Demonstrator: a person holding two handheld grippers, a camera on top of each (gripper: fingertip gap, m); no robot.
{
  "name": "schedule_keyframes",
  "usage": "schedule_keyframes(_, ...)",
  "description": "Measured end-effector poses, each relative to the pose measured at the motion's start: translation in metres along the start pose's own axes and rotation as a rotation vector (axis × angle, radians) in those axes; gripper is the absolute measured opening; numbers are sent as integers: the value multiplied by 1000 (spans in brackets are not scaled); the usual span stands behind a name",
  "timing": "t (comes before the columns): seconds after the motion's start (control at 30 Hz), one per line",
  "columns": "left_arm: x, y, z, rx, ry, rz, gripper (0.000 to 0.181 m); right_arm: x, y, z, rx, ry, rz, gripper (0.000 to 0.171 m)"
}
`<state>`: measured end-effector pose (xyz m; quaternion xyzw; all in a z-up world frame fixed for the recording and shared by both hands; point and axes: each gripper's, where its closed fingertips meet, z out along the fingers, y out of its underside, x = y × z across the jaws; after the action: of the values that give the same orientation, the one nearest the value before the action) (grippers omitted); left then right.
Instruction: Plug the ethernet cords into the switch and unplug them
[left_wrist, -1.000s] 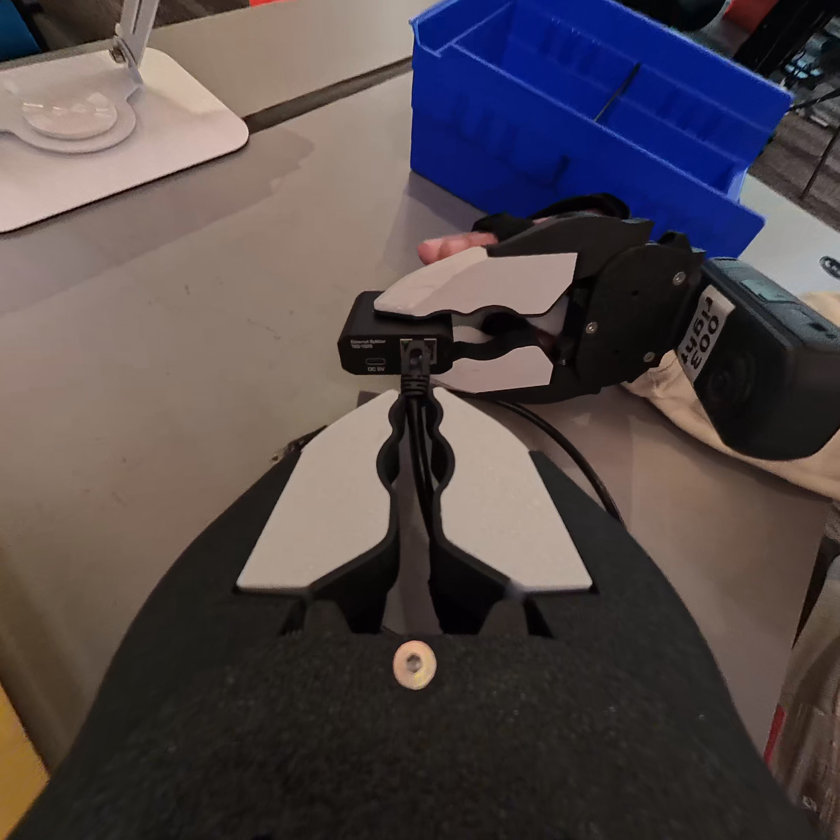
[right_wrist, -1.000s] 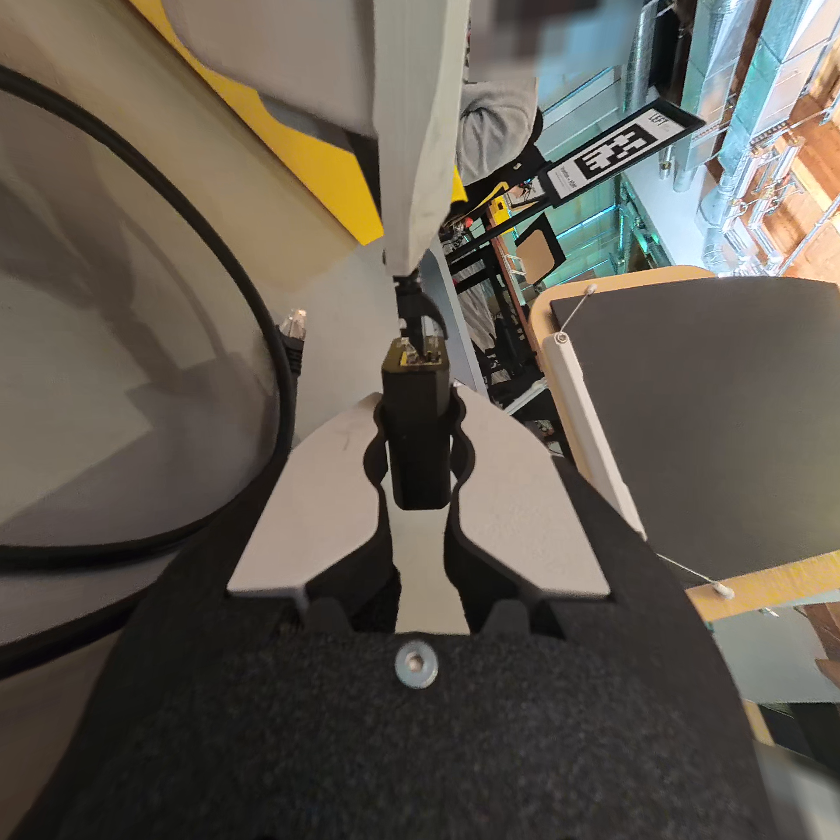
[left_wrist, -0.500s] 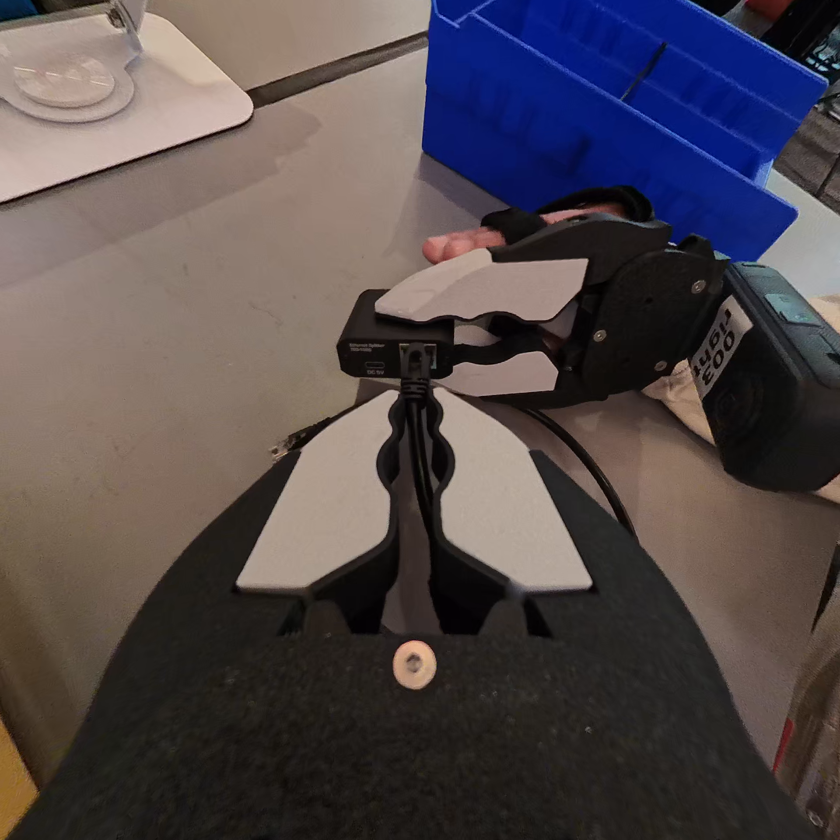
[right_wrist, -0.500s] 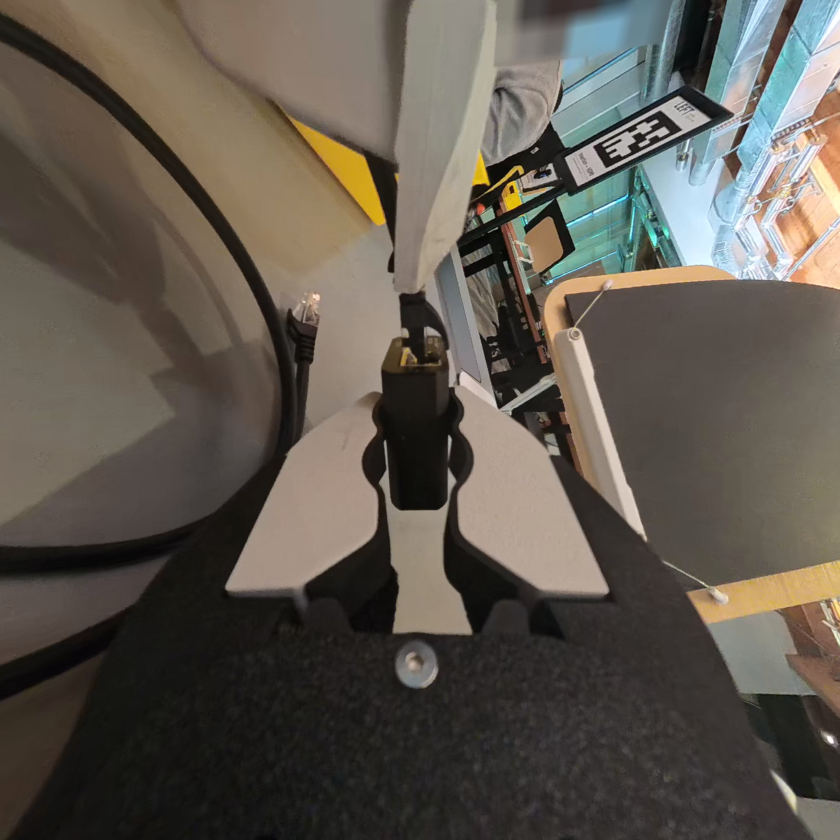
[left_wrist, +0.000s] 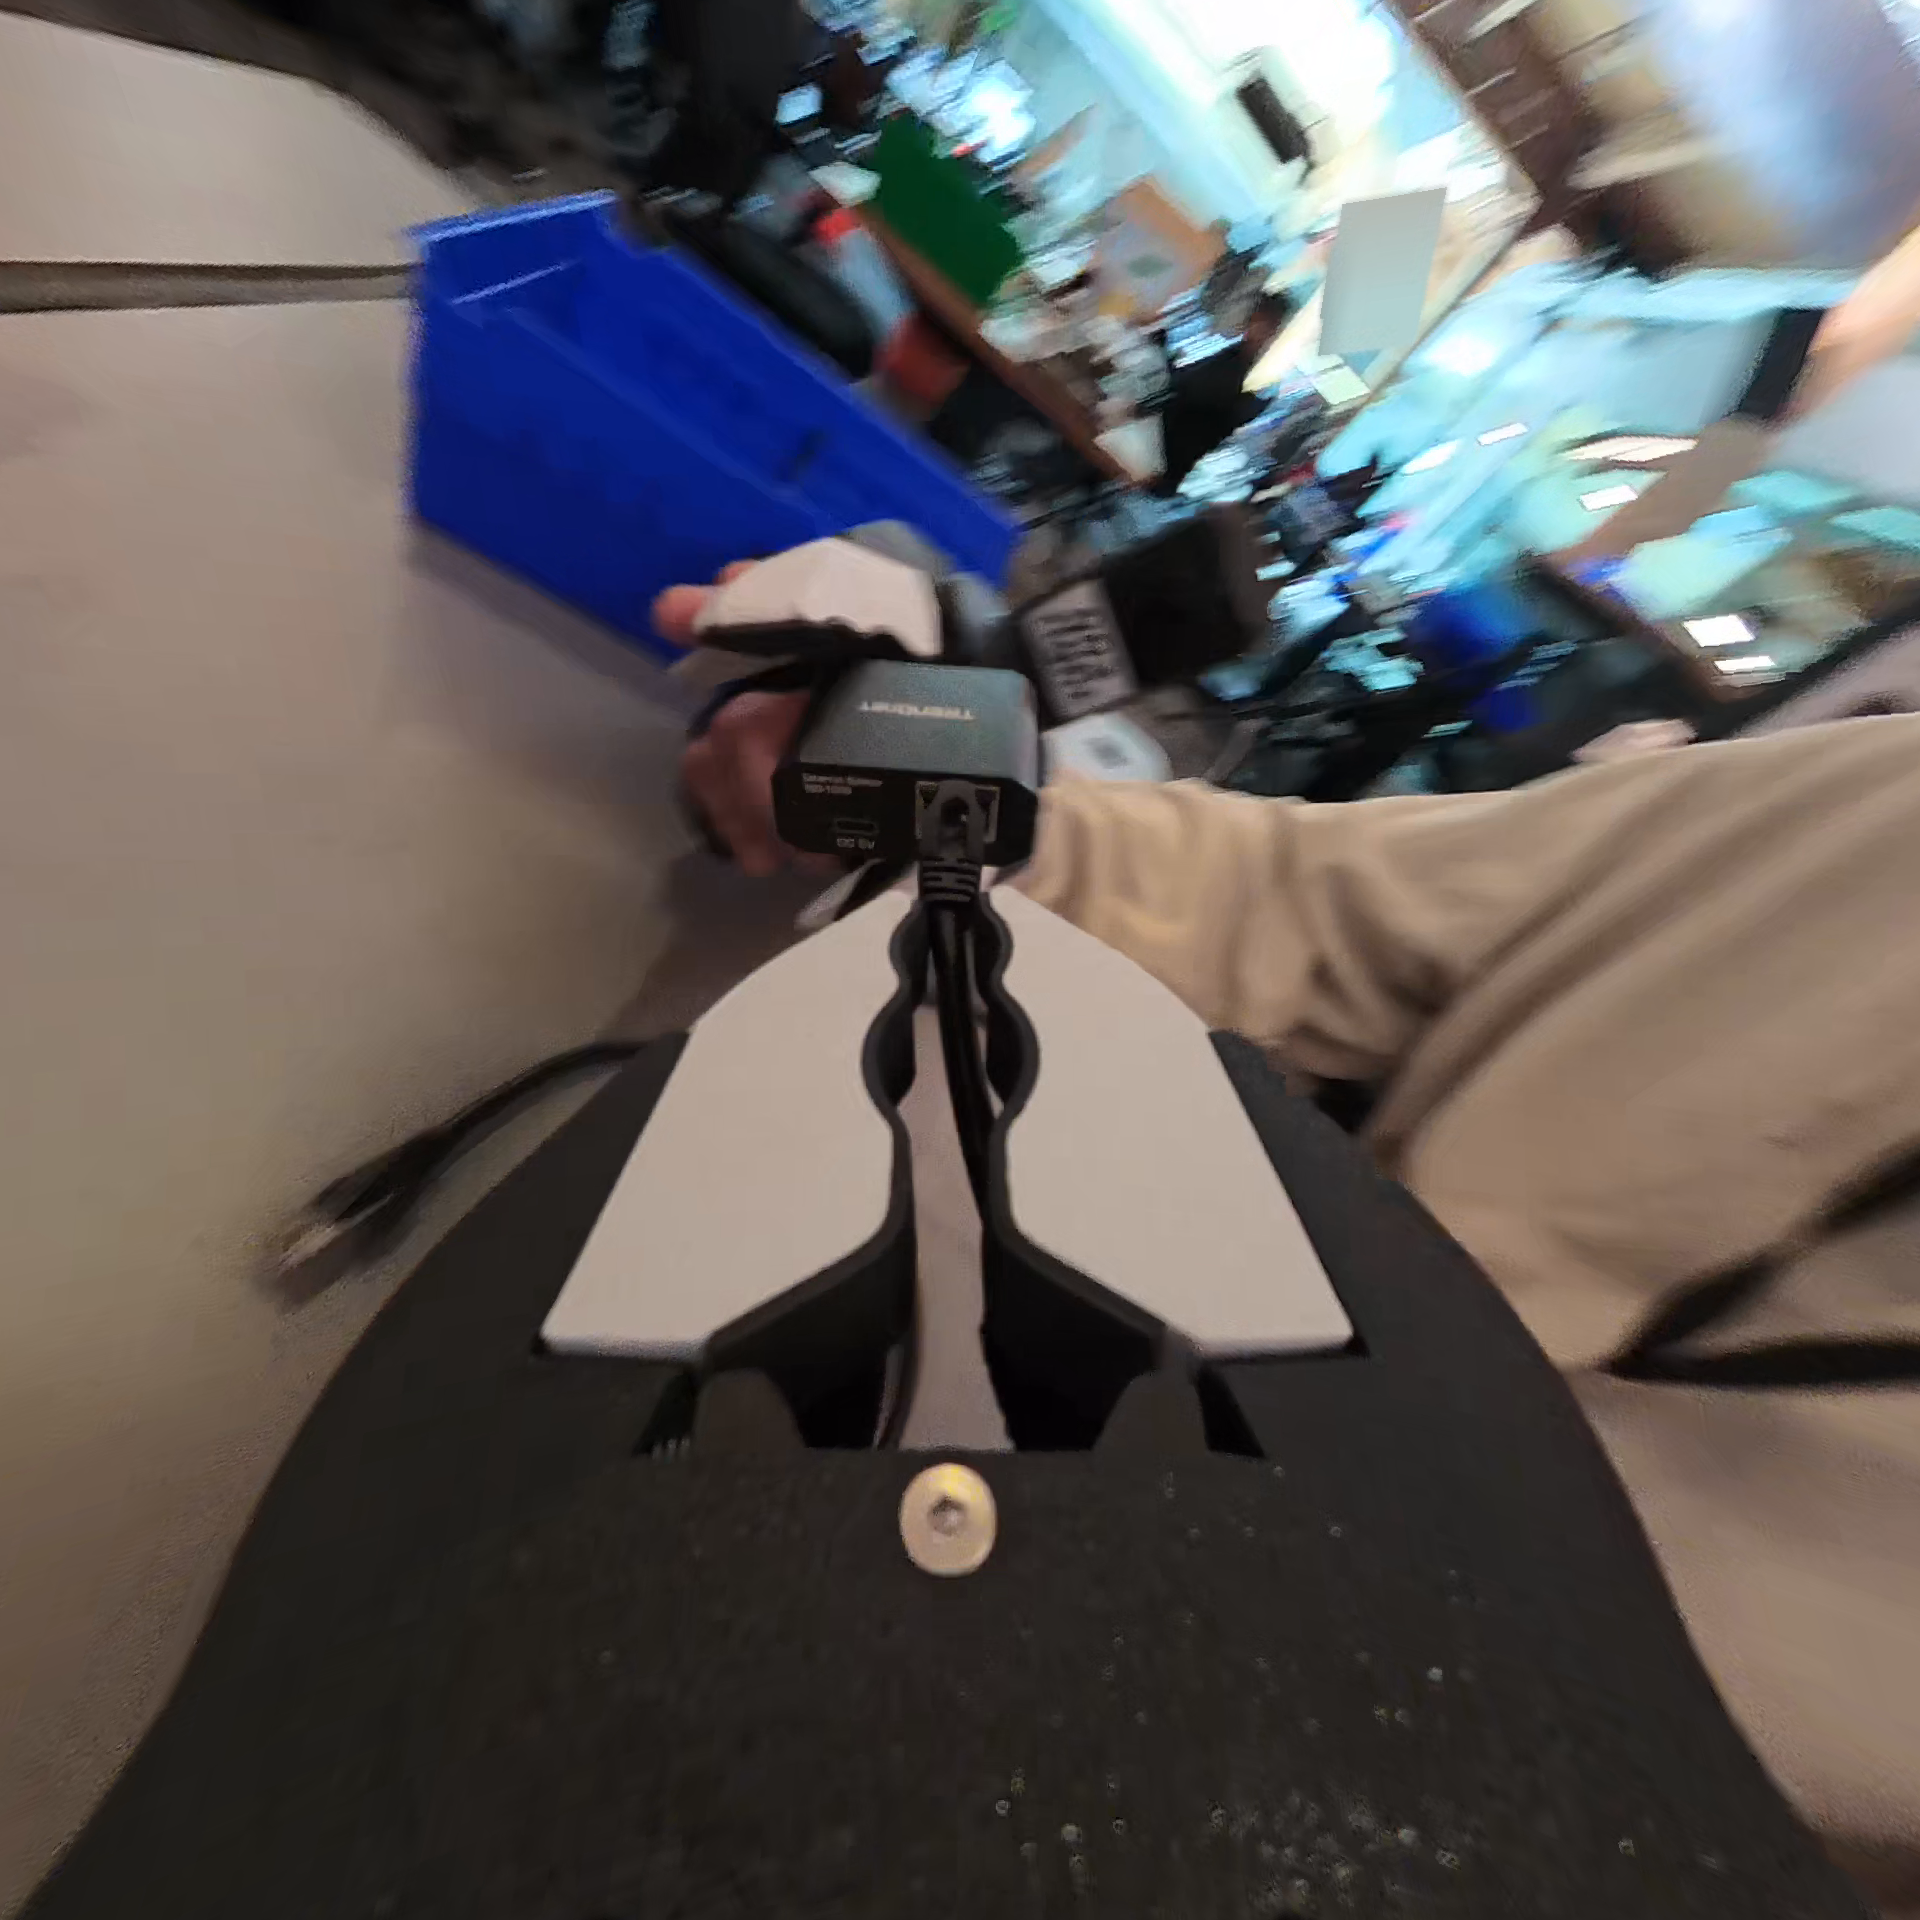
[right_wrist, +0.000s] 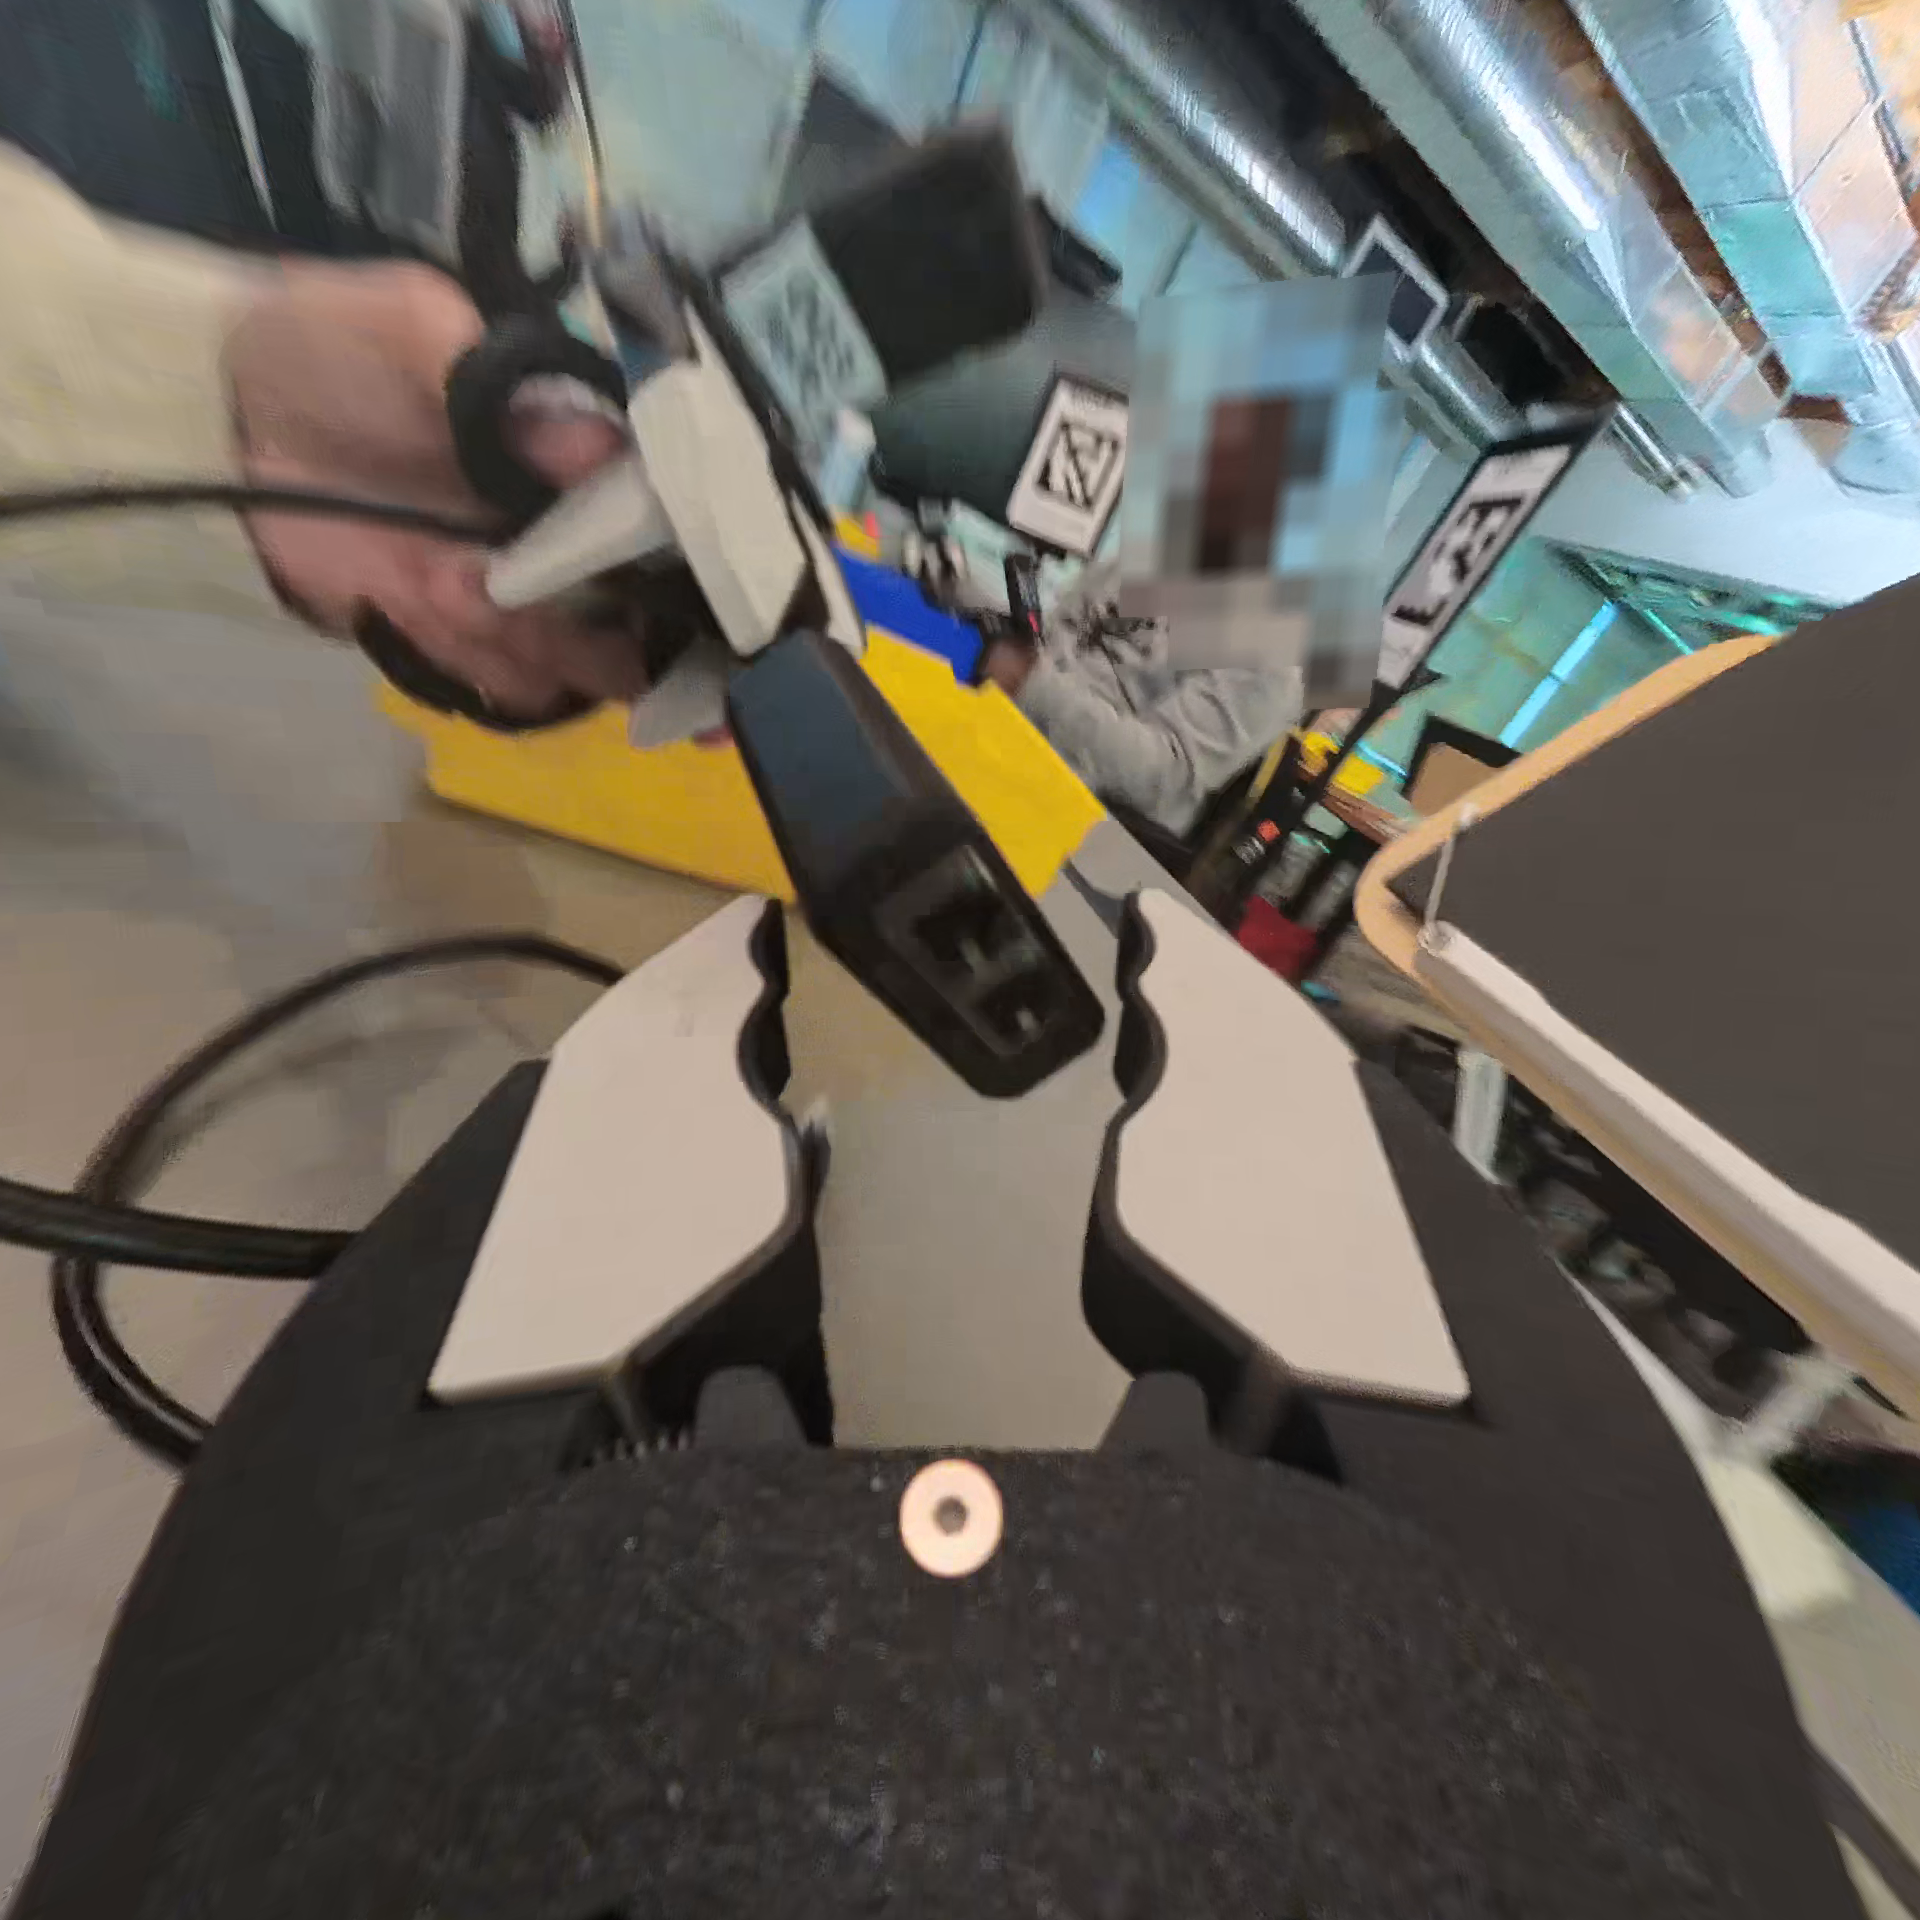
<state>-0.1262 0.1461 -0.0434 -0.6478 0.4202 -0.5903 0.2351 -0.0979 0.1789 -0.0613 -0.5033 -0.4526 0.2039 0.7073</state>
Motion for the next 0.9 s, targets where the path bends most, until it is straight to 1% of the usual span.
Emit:
schedule_keyframes(0.07,24,-8,-7,67,195,-38,7,-5,-25,-5,107,-76,83,57)
schedule_keyframes(0.13,44,-12,-12,107,370,-71,8,-11,-59,-13,204,-113,58,46)
schedule_keyframes(0.17,53,-12,-14,120,447,-79,7,-17,-76,-17,240,-141,35,44)
schedule_keyframes(0.27,75,-11,-15,145,656,-104,8,-36,-120,-23,296,-240,-9,47)
schedule_keyframes(0.37,93,-8,-15,163,842,-118,7,-54,-148,-32,348,-309,-43,39)
schedule_keyframes(0.47,108,-1,-12,145,1000,-112,7,-68,-157,-33,347,-342,-98,31)
schedule_keyframes(0.53,114,0,-6,130,1063,-120,7,-74,-161,-35,362,-344,-114,26)
schedule_keyframes(0.6,119,1,-1,104,1118,-132,7,-78,-170,-38,398,-333,-137,24)
schedule_keyframes(0.7,122,4,0,82,1164,-129,8,-85,-174,-38,368,-352,-170,24)
schedule_keyframes(0.77,122,7,4,65,1171,-133,9,-92,-177,-37,356,-364,-193,24)
schedule_keyframes(0.83,121,11,6,41,1187,-147,11,-97,-175,-34,301,-391,-194,25)
schedule_keyframes(0.9,114,6,8,75,1130,-149,12,-92,-170,-30,233,-358,-227,25)
